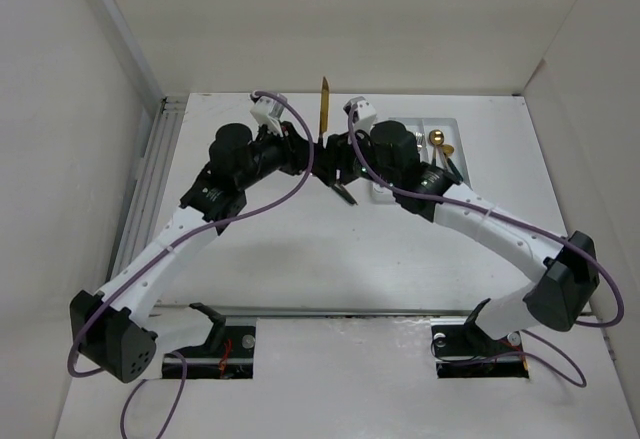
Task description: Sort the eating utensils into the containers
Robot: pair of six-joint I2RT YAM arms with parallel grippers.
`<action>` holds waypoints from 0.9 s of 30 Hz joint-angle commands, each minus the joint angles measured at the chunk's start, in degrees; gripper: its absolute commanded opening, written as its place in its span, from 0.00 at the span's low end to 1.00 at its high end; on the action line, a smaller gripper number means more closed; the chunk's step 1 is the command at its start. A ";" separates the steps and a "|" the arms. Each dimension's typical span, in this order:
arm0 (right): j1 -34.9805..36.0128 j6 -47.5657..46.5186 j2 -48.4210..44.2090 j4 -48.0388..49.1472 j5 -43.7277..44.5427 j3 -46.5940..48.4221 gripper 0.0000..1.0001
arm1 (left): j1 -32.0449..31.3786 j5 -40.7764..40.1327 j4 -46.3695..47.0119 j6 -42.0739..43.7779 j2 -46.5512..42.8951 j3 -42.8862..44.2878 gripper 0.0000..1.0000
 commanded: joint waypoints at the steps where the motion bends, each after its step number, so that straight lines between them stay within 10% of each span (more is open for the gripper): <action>1: 0.18 -0.07 0.99 4.12 -0.48 3.69 0.54 | -0.32 1.94 2.22 -1.22 -2.01 -0.72 0.00; 8: 0.18 -0.07 2.14 4.12 0.04 4.75 0.04 | -0.32 2.47 2.75 -1.84 -2.01 -0.72 0.00; 12: 0.18 -0.07 2.14 4.12 2.67 4.75 0.00 | -0.32 1.77 1.61 -1.84 -1.48 -1.25 0.03; 13: 0.18 -0.68 2.14 4.12 4.59 4.75 0.00 | -0.32 0.37 0.91 -1.84 -0.79 -1.25 0.20; 14: 0.18 -0.69 2.14 3.16 5.66 4.75 0.00 | -0.32 0.36 -0.23 -1.84 -0.78 -1.25 0.59; 17: -5.23 -0.69 4.50 -4.47 6.55 7.36 0.00 | 0.29 -3.32 -2.17 -0.79 0.36 -1.25 0.98; 27: -22.03 -1.83 21.38 -25.41 4.09 16.00 0.00 | 2.75 -18.10 -11.31 4.84 -0.17 -3.44 1.00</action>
